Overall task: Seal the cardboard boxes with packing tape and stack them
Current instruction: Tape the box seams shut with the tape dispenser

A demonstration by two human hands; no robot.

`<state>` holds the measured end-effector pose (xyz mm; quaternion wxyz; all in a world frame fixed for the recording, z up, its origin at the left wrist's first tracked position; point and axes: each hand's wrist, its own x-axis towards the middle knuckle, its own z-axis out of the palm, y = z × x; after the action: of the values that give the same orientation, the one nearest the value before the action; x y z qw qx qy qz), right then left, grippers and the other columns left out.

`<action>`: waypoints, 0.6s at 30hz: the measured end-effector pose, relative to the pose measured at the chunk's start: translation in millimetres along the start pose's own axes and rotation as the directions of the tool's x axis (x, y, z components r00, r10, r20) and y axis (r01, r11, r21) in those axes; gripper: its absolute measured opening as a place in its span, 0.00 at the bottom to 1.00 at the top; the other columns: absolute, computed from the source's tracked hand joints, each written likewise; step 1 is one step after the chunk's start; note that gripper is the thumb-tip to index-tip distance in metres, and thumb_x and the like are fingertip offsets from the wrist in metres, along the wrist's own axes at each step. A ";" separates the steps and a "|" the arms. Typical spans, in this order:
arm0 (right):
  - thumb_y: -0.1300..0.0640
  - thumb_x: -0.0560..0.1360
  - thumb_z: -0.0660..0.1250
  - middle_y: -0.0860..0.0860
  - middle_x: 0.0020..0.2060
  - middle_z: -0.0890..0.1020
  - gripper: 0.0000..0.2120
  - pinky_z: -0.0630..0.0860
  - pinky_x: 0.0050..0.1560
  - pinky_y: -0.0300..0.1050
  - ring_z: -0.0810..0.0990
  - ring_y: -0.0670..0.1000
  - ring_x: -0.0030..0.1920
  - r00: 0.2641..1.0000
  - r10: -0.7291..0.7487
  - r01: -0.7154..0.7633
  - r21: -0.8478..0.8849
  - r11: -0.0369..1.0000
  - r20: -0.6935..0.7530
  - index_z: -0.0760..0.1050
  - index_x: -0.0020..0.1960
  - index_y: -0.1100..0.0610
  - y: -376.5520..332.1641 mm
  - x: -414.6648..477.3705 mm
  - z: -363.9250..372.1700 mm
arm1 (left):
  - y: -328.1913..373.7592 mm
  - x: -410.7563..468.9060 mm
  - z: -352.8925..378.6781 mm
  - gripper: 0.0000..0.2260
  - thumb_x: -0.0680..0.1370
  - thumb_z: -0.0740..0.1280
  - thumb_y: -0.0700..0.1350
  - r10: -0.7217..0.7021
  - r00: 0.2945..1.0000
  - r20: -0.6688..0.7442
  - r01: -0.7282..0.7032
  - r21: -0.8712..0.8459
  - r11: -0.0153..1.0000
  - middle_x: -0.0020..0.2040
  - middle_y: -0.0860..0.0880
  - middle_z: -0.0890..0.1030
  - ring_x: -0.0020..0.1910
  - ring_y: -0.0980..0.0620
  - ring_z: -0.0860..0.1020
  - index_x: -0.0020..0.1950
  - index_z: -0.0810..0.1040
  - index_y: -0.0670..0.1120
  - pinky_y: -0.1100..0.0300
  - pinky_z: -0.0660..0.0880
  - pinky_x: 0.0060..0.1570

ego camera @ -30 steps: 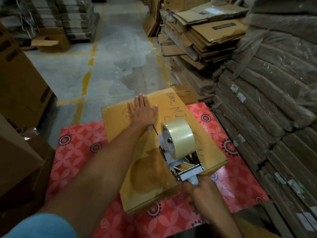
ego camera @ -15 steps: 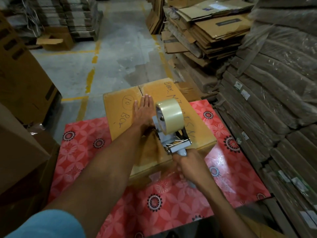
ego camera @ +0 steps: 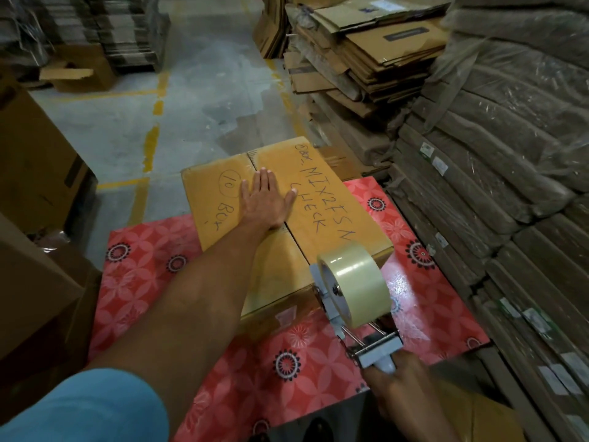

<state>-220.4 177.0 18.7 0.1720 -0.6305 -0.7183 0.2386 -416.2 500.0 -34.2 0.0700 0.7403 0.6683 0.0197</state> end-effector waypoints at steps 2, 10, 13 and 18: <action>0.62 0.37 0.82 0.52 0.23 0.77 0.19 0.52 0.23 0.37 0.75 0.50 0.20 0.998 0.046 -0.048 0.045 0.998 0.039 0.79 0.24 0.52 -2.6 -5.0 3.6 | 2.1 -3.1 -3.2 0.40 0.80 0.37 0.69 -0.017 1.000 0.019 0.017 0.010 1.000 0.83 0.43 0.41 0.82 0.46 0.42 0.82 0.41 0.42 0.39 0.39 0.78; 0.56 0.65 0.68 0.48 0.19 0.73 0.09 0.64 0.25 0.39 0.70 0.46 0.21 0.879 0.461 -0.447 0.552 0.704 0.124 0.71 0.28 0.54 15.6 -14.6 32.9 | 37.1 -110.5 6.9 0.36 0.82 0.38 0.66 0.304 0.950 0.068 -0.299 -0.071 0.952 0.82 0.45 0.37 0.81 0.46 0.37 0.82 0.38 0.44 0.41 0.38 0.78; 0.64 0.68 0.69 0.47 0.18 0.72 0.12 0.63 0.27 0.39 0.69 0.47 0.20 0.852 0.507 -0.477 0.596 0.645 0.132 0.71 0.28 0.56 12.5 -13.2 33.6 | 34.6 -143.9 13.6 0.35 0.84 0.53 0.51 0.385 0.917 0.107 -0.387 -0.001 0.922 0.81 0.44 0.34 0.81 0.46 0.35 0.81 0.34 0.43 0.42 0.34 0.77; 0.64 0.66 0.67 0.49 0.21 0.72 0.11 0.65 0.29 0.43 0.69 0.51 0.23 0.849 0.513 -0.466 0.633 0.618 0.125 0.71 0.28 0.54 6.5 5.3 36.1 | 22.1 -129.8 11.0 0.36 0.83 0.56 0.45 0.415 0.907 0.070 -0.418 0.027 0.908 0.82 0.46 0.35 0.81 0.47 0.37 0.82 0.35 0.45 0.42 0.36 0.78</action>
<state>-235.6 178.3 -15.1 0.3295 -0.7117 -0.3866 0.4852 -406.8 368.2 -33.8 0.0700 0.8674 0.4927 -0.0028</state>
